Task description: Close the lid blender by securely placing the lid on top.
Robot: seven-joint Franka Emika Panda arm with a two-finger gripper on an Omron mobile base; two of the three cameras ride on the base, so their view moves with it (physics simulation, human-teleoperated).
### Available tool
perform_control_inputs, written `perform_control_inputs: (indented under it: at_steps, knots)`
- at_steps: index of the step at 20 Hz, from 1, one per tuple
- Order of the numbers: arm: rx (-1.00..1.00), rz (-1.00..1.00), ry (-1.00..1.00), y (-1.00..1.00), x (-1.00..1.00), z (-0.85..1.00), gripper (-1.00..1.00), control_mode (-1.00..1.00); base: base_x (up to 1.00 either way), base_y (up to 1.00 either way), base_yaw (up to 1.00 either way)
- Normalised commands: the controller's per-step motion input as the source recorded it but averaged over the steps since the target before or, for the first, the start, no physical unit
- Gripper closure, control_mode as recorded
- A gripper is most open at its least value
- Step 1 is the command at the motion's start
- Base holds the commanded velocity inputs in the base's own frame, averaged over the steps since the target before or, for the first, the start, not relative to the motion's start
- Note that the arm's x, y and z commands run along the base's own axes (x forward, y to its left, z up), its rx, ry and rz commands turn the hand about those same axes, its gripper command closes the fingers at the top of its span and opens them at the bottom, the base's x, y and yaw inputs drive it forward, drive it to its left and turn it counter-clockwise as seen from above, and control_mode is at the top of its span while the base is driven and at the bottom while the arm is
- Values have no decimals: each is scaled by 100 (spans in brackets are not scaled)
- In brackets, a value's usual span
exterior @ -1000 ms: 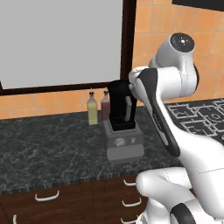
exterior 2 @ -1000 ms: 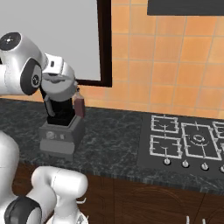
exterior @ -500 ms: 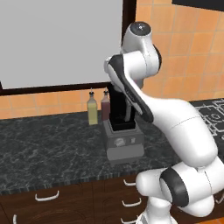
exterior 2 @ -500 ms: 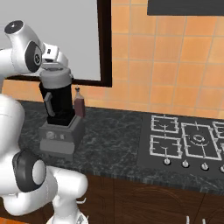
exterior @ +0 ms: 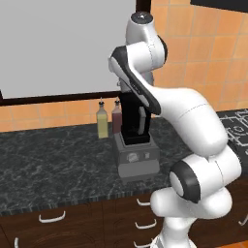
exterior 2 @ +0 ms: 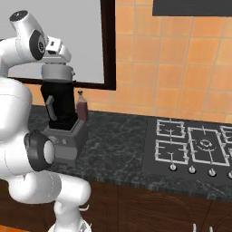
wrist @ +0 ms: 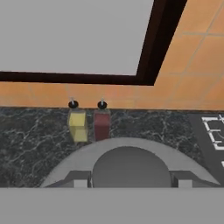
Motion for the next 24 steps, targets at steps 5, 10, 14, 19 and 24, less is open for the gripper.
perform_control_inputs:
  at_steps: [5, 10, 14, 19, 24]
  knots:
    - [6, 2, -21, -2, -22, -79, 100, -100, 0, 0, 0]
    - [4, 5, -26, -1, -16, -79, 100, -100, 0, 0, 0]
    - [3, 4, -16, 0, 5, -65, 100, -100, 0, 0, 0]
    - [6, 1, -3, 1, -1, -1, -100, -100, 0, 0, 0]
    - [-2, -1, 2, 27, -38, 42, -100, -100, 0, 0, 0]
